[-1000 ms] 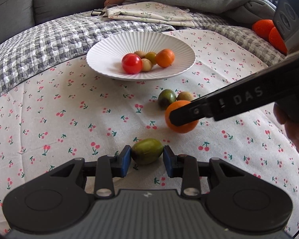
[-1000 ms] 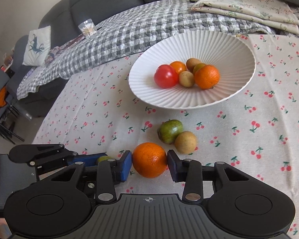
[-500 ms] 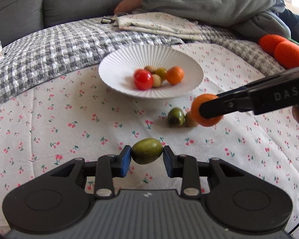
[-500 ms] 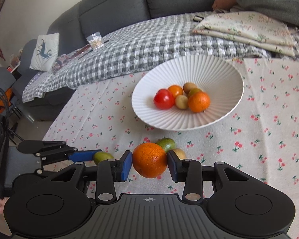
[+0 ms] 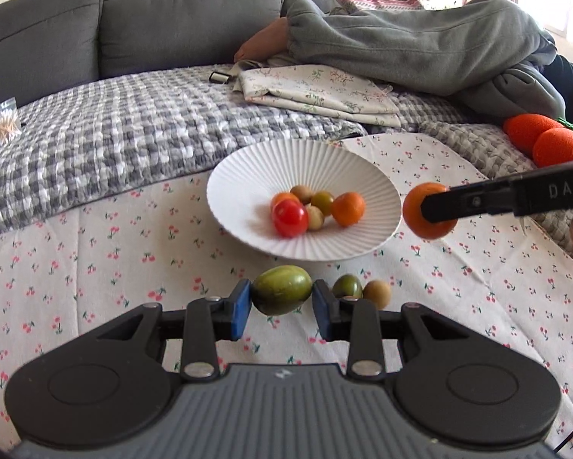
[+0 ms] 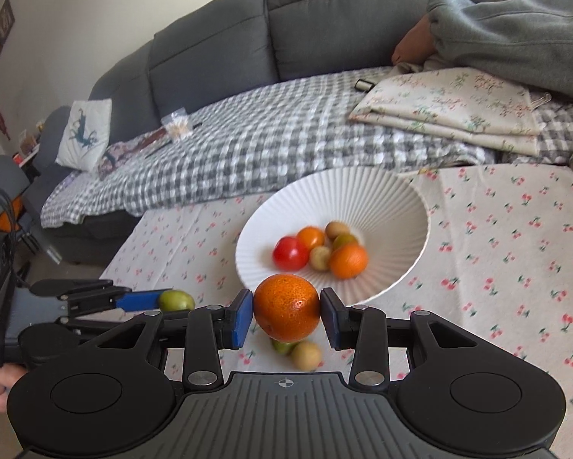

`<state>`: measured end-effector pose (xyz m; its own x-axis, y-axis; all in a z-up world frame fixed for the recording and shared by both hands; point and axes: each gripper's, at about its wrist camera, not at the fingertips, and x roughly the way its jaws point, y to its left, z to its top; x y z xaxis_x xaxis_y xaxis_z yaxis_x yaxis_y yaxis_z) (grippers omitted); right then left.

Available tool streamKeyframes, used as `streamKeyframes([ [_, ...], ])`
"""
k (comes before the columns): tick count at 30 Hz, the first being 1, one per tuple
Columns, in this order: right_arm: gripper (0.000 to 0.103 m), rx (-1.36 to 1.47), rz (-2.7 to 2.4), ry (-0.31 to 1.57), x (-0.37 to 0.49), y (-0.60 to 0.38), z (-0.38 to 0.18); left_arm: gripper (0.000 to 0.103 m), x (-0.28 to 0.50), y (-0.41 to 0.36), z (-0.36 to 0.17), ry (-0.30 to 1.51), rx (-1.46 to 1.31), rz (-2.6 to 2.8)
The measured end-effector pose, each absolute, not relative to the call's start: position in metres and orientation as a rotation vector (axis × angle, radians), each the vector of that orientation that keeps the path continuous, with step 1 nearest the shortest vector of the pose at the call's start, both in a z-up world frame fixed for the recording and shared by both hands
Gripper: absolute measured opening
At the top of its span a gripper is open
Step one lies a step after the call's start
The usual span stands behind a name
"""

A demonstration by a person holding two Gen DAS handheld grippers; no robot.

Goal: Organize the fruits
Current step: 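Carry the kiwi and orange over the bowl and open both tools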

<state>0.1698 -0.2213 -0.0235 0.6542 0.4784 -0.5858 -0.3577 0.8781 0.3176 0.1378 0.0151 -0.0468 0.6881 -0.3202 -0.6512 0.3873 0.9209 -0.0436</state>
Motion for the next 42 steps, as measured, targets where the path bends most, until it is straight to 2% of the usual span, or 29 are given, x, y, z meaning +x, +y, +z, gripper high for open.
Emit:
streamKeyframes([
  [21, 0.038, 0.173, 0.364, 0.685, 0.222, -0.250, -0.033, 0.033, 0.208, -0.008, -0.054, 0.672, 0.119, -0.344],
  [42, 0.038, 0.128, 0.327, 0.700, 0.290, -0.221, -0.064, 0.033, 0.295, -0.032, -0.074, 0.706, 0.091, -0.332],
])
